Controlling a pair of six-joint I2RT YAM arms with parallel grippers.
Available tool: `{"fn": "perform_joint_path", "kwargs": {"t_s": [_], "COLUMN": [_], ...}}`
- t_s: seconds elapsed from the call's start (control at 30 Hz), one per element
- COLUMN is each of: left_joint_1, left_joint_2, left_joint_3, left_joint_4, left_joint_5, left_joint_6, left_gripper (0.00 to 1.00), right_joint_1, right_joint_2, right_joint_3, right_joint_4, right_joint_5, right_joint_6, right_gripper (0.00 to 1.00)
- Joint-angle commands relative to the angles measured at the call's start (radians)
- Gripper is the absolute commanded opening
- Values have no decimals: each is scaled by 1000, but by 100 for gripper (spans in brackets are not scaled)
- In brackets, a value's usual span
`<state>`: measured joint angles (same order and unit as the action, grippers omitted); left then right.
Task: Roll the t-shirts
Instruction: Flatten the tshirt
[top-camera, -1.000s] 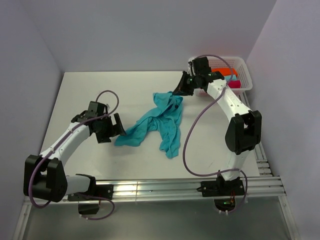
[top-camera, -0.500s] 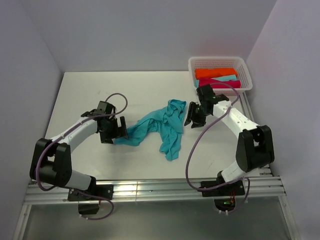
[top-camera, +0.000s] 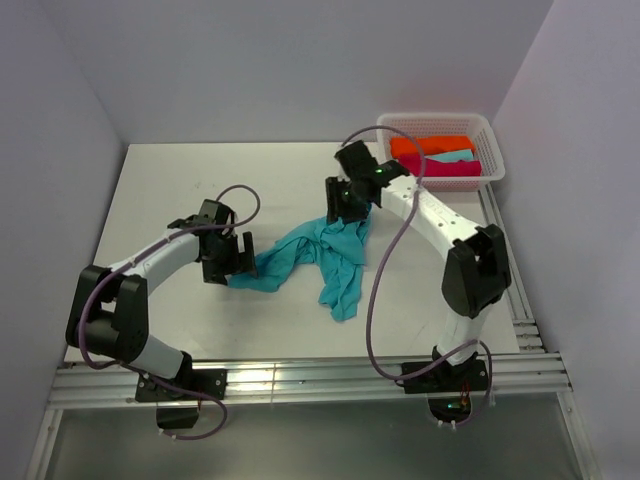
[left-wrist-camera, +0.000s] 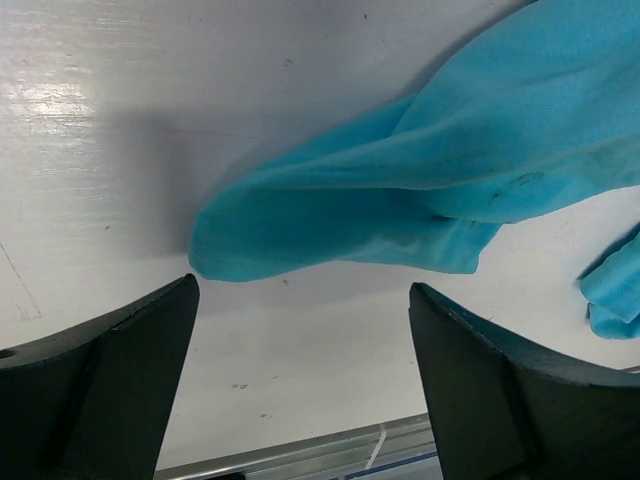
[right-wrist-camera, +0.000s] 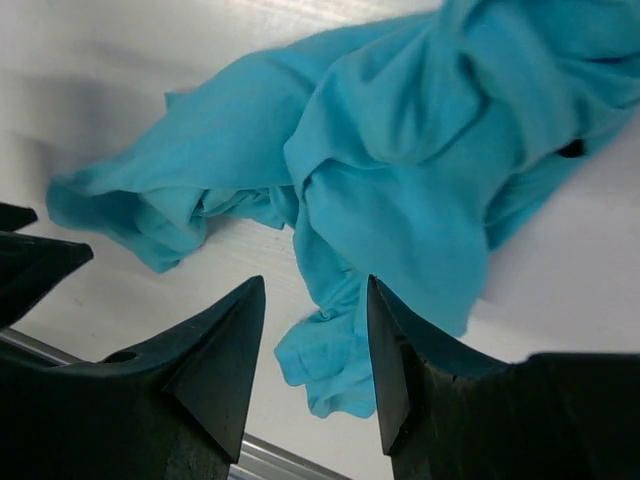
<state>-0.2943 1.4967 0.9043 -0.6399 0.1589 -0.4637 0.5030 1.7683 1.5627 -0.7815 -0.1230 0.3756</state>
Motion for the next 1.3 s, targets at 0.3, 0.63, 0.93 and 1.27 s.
{"fn": "perform_joint_path", "kwargs": {"t_s": [0.3,0.63,0.93,1.27], "left_joint_1": [0,-2,7,21], "left_joint_2": [7,33,46,54], "left_joint_3": [68,73,79,87], "left_joint_4": [3,9,3,29], "left_joint_5": [-4,18,-4,74], "left_joint_6": [19,23,57,39], "left_gripper": [91,90,89,86], "right_joint_1": [115,126,68,-312], "right_joint_2": [169,298,47,-328], "right_joint_3": [45,112,-22,-680], "right_joint_4": [-3,-4,108,428], "right_joint_5": [69,210,-48,-426], "right_joint_6": [34,49,157,462], "right_gripper": [54,48,0,0]}}
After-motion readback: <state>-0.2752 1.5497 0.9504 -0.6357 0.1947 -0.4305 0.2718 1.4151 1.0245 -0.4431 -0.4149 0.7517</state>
